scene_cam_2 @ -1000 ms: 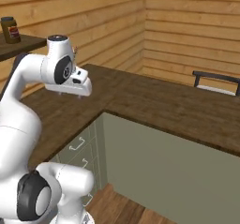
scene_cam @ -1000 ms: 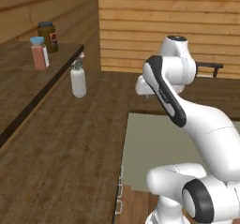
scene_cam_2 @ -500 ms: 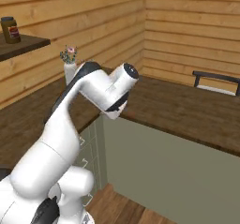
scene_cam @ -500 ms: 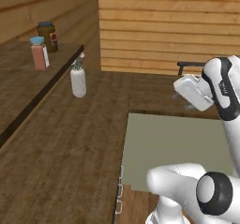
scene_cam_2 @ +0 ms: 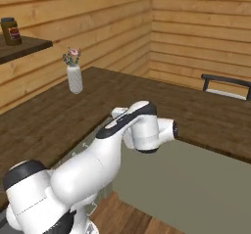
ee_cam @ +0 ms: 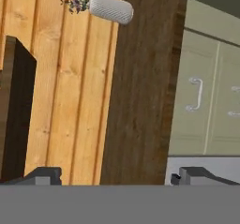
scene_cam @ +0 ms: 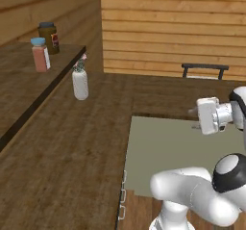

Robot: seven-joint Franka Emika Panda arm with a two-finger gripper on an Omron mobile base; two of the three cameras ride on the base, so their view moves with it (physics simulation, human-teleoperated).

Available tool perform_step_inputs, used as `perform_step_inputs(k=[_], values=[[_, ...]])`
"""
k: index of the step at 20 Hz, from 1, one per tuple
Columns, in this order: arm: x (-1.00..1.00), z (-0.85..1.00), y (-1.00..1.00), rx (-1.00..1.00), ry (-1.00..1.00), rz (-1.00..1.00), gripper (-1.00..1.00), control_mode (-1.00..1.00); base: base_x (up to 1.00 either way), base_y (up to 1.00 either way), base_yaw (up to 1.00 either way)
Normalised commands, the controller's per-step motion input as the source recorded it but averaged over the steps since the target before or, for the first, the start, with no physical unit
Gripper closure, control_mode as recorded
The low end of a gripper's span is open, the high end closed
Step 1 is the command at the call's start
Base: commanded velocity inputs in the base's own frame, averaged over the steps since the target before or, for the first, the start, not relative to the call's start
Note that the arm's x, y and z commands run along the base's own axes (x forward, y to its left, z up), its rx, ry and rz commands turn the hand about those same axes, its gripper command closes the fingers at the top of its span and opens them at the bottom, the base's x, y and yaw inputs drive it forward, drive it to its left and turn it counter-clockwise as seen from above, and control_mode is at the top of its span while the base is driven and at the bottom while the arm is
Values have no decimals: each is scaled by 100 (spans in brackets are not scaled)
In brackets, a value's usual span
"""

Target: Take a straw from the drawer in front and place it inside the glass cup on the dining counter.

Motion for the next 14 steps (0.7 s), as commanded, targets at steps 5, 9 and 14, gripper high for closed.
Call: perform_step_inputs(k=[5, 9, 14], values=[[20, -86, -40, 33, 0, 7, -100, -100, 0, 0, 0], [4, -89, -22, 29, 0, 10, -100, -100, 0, 0, 0], [0, -67, -3, 9, -8, 5, -100, -100, 0, 0, 0]])
